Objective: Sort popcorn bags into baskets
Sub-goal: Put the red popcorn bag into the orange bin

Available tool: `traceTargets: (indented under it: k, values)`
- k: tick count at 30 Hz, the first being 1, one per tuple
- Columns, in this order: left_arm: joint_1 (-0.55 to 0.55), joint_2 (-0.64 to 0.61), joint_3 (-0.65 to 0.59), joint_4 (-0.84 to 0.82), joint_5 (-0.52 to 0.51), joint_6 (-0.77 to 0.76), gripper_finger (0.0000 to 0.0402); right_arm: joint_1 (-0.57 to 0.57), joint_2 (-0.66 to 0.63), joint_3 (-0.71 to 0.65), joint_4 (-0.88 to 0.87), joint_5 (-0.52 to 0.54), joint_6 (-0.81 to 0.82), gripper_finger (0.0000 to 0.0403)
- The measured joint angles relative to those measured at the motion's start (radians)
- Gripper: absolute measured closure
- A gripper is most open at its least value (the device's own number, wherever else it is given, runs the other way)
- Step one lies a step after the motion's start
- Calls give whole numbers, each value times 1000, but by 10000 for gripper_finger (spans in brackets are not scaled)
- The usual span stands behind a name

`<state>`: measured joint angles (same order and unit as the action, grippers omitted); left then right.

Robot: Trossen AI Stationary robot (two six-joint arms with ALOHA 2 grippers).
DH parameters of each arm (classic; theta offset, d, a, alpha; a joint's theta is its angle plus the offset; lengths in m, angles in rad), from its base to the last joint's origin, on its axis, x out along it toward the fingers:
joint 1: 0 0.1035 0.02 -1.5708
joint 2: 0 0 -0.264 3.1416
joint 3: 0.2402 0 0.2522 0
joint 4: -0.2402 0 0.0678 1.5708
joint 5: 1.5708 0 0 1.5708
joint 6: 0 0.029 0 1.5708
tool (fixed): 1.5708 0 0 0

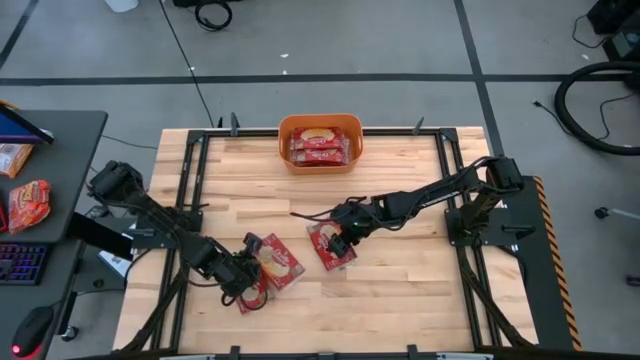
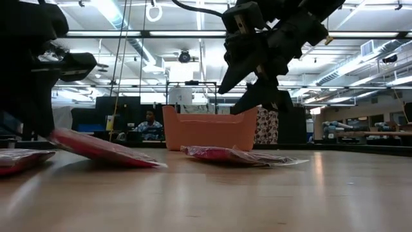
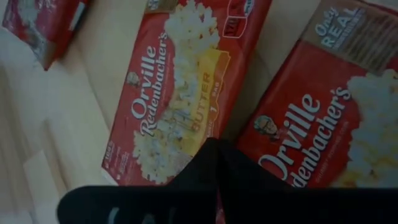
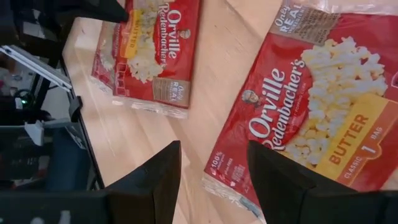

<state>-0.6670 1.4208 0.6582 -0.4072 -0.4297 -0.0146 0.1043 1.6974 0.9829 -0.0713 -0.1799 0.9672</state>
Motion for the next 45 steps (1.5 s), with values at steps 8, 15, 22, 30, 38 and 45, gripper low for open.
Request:
traceTargets:
  k: [8,15,22,30,38,45]
  values:
    - [45,-2,24,26,-2,-30,400,62,1,20,124,88,-243,215]
    - [96,-3,24,58,23,-125,401,167,1,105,122,368,-577,215]
    - [123,-3,24,129,14,-154,401,141,1,148,55,294,-567,184]
    - [175,-3,25,210,37,-230,401,145,2,164,-2,265,-639,117]
    - [218,-3,28,286,48,-293,401,180,7,165,12,391,-891,88]
    - [211,1,47,272,135,-161,366,179,40,164,22,424,-822,102]
